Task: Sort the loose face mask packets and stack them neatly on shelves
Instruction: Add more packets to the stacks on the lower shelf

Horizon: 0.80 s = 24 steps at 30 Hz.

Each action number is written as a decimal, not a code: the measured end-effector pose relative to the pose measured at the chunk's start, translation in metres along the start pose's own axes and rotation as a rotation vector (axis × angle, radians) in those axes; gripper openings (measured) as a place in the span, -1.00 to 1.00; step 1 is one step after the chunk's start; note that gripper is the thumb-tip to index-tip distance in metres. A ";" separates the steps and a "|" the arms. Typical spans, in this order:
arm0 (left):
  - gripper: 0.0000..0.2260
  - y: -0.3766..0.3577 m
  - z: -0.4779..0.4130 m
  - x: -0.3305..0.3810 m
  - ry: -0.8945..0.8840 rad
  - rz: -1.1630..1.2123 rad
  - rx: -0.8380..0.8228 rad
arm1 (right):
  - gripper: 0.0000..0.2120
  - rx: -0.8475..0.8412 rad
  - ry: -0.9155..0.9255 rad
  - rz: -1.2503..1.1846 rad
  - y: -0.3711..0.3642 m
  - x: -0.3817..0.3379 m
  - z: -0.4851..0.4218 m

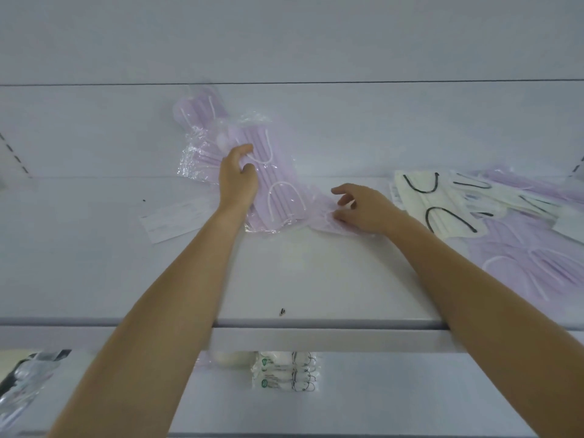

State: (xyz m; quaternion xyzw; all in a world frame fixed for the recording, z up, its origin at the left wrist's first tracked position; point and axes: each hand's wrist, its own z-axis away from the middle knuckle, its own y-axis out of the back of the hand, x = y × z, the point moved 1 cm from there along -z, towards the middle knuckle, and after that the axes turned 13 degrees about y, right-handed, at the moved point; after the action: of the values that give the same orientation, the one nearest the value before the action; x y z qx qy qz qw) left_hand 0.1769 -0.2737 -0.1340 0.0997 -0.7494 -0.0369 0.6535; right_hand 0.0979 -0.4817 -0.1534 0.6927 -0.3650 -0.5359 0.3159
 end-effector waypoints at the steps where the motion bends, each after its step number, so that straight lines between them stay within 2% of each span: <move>1: -0.56 0.000 -0.001 0.000 0.013 -0.018 0.011 | -0.53 0.010 -0.013 -0.001 -0.001 -0.001 0.000; 4: -0.58 0.000 0.000 -0.002 0.031 -0.037 0.013 | -0.60 0.123 -0.072 -0.004 0.000 -0.002 0.000; 8: -0.64 -0.001 0.003 0.000 0.052 -0.024 -0.001 | -0.68 0.606 0.031 -0.028 0.022 -0.007 0.008; 10: -0.74 -0.005 0.007 0.007 0.076 0.025 -0.085 | -0.73 0.718 0.124 -0.133 0.028 -0.014 0.012; 13: -0.81 -0.013 0.016 0.015 0.122 0.206 -0.306 | -0.75 0.621 0.197 -0.183 0.016 -0.028 0.012; 15: -0.82 -0.018 0.022 0.015 0.059 0.172 -0.345 | -0.74 0.464 0.254 -0.141 0.001 -0.037 0.009; 17: -0.80 -0.019 0.025 0.014 -0.026 0.074 -0.295 | -0.73 0.349 0.311 -0.135 -0.010 -0.044 0.007; 19: -0.73 -0.011 0.021 0.014 -0.029 0.070 -0.200 | -0.71 0.351 0.318 -0.144 -0.012 -0.049 0.003; 21: -0.61 0.006 0.013 0.018 -0.001 0.165 -0.125 | -0.67 0.366 0.257 -0.118 -0.006 -0.050 -0.007; 24: -0.36 0.038 -0.003 0.018 -0.017 0.207 -0.066 | -0.58 0.224 0.159 -0.061 -0.005 -0.051 -0.032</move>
State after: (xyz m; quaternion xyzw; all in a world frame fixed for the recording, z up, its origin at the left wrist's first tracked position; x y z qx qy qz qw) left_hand 0.1740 -0.2397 -0.1088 0.0000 -0.7596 0.0053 0.6504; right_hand 0.1220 -0.4346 -0.1242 0.7747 -0.3752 -0.4445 0.2480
